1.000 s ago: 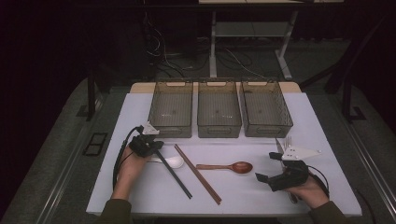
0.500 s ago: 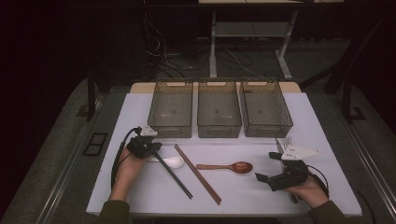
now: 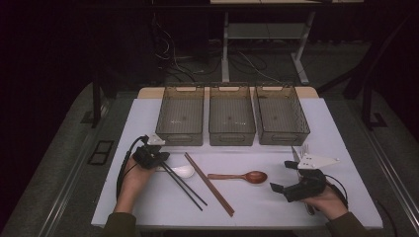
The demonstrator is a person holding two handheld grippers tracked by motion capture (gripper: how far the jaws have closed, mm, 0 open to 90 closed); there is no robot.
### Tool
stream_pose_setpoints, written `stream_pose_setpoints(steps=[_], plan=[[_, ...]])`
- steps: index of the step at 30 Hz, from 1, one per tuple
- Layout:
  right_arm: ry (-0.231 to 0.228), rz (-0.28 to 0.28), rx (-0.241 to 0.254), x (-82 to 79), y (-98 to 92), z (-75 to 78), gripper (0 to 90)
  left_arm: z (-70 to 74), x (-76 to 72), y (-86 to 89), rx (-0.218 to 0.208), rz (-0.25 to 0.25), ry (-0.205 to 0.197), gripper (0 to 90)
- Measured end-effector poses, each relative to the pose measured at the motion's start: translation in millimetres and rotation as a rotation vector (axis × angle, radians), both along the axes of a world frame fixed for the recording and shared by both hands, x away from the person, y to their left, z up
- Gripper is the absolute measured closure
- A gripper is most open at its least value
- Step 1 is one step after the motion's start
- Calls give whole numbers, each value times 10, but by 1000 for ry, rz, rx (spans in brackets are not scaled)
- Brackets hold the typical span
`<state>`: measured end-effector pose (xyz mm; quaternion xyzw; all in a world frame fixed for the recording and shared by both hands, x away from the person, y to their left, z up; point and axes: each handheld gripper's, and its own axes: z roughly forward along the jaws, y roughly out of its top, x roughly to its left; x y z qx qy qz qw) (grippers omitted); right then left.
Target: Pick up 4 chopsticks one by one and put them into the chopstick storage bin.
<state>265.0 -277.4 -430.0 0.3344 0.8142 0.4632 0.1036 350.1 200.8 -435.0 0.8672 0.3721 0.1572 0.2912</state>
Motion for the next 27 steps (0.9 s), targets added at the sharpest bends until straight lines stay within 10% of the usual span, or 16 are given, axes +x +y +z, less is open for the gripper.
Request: stream_pose_setpoints(steps=[27], plan=[[0, -1, 0, 4, -2, 1, 13, 4, -107, 106, 5, -2, 7, 888]])
